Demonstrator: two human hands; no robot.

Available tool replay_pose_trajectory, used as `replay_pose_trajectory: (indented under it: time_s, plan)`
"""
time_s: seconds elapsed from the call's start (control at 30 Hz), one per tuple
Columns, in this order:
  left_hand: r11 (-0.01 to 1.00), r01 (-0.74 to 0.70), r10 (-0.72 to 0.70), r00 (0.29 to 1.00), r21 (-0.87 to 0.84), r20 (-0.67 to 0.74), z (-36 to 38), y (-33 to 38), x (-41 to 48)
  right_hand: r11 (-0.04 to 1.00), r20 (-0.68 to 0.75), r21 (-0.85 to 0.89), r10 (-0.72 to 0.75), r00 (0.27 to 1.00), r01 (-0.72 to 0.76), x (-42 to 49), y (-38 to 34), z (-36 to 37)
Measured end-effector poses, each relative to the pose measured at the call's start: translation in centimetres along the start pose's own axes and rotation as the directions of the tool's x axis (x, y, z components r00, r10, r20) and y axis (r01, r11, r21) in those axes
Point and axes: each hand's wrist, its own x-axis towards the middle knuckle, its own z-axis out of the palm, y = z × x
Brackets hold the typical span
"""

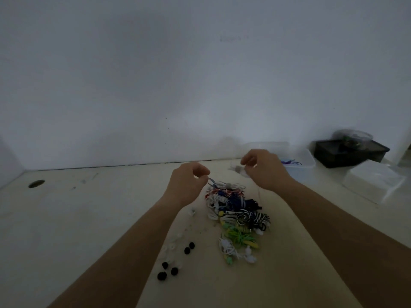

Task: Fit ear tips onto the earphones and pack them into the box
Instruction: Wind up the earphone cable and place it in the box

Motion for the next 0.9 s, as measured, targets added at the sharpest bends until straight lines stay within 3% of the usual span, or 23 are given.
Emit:
replay_pose_trajectory:
  time_s: [0.27,0.5,0.8,0.9]
  plan:
    - [0.993,0.037,-0.037,0.999,-0.111,-0.001,-1.6,1.0,-1.8,0.952,-0.114,0.289,-0.07,0.991,0.1,-1.0,-5.3,-3.7]
    - [0.87,0.131,-0.081,0.989,-0.475,0.126,-3.4,3.7,-3.3,0.895,-0.148,0.411,-0.121,0.982,0.172,-2.1,-9.7,-5.8]
    - [0.851,0.133,0.064,0.934,-0.509,0.352,-4.0,4.6,-6.3,0.726,-0.083,0.68,-0.066,0.994,0.105,-4.5,-13.5,-5.8]
    - [0.797,0.262,-0.014,0.909,-0.544,0.416,-4.4,3.8,-8.1,0.687,-0.094,0.723,-0.017,0.995,0.08,-4.9,-13.5,-5.5]
